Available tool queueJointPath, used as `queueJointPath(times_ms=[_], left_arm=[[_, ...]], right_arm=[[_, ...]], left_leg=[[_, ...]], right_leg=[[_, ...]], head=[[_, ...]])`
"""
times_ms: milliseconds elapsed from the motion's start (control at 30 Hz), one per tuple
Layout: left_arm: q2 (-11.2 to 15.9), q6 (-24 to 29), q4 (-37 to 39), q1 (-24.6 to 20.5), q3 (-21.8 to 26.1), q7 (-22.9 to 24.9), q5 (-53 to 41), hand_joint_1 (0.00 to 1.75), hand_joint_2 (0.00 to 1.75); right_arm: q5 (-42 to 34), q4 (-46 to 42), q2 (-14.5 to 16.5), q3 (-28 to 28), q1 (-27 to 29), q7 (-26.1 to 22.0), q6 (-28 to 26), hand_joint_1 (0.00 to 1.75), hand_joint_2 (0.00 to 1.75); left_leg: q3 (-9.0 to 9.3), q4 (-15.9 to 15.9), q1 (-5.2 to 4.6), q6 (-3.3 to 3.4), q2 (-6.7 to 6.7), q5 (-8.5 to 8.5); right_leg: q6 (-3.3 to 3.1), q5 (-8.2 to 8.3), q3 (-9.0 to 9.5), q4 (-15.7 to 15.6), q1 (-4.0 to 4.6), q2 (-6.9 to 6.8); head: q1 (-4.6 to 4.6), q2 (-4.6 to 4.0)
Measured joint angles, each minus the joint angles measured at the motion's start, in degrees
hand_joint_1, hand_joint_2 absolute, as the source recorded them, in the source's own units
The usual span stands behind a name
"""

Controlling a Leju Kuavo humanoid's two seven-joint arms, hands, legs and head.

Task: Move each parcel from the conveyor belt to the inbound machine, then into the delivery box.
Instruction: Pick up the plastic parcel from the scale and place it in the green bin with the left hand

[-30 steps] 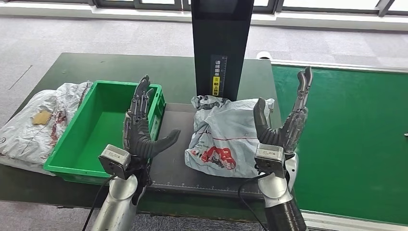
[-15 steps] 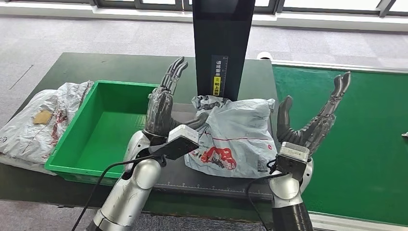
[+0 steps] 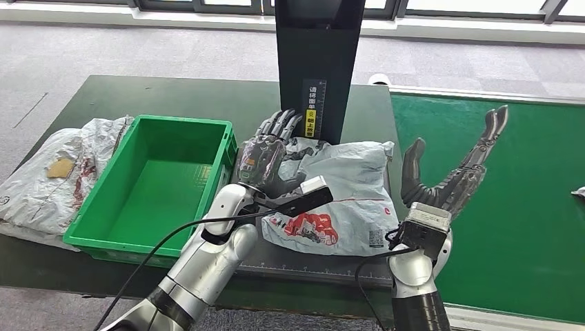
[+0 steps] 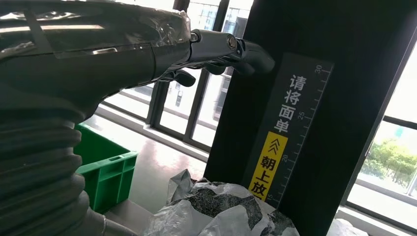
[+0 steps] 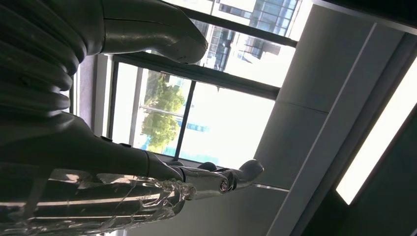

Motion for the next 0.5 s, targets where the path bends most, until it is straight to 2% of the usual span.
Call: queueJointPath(times_ms=[500], left_arm=[[-0.25,-1.16,5.63,-1.19,0.01,2.01,-3.50,0.00,1.75]], right_arm=[[-0.59,-0.37,0.00,-0.33,0.06,0.52,0.33,0.00,1.75]], left_leg=[[0.00,0.00,-0.01,0.01,-0.01,0.00]], right_leg=[[0.00,0.00,0.01,0.00,0.00,0.00]], head=[[0.00,0.00]])
